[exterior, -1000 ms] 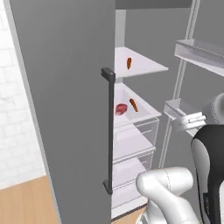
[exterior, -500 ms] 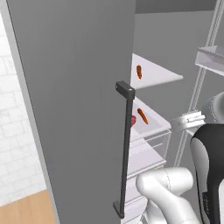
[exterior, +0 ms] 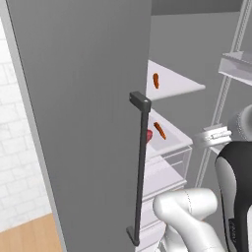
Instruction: Place one carrot and one steak in each tupperware on the nearby counter, to pack two identical lunches.
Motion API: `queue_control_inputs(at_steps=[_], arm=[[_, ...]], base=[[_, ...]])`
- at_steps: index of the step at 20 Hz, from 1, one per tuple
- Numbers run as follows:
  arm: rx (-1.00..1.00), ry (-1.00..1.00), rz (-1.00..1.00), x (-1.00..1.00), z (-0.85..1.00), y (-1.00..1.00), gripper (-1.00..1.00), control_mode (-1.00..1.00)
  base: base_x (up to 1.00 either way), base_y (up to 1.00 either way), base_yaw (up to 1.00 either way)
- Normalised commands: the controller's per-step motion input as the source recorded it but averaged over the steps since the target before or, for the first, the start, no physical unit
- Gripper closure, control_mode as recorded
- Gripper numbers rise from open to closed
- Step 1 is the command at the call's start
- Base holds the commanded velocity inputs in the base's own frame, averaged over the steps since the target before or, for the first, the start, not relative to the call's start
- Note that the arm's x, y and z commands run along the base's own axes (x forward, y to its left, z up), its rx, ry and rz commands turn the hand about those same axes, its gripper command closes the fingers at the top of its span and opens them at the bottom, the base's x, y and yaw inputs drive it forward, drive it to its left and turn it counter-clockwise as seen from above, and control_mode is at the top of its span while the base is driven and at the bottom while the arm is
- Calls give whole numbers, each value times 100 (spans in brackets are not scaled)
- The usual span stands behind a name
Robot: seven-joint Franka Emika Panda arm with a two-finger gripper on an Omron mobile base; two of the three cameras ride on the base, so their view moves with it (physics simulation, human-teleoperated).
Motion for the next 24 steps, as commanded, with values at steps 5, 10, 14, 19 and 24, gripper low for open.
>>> queue_control_inputs(at_steps=[5,10,14,19,24], arm=[[0,0,1,11,6,0,-100,-100],[7,-1,-2,0,76,0,-100,-100],[3,-4,-13,28,52,8,-100,-100],[7,-5,-18,71,24,0,-100,-100],[22,0,-11,42,3,-9,-100,-100]], base=[[17,-3,5],[0,0,0],[0,0,0],[0,0,0],[0,0,0]])
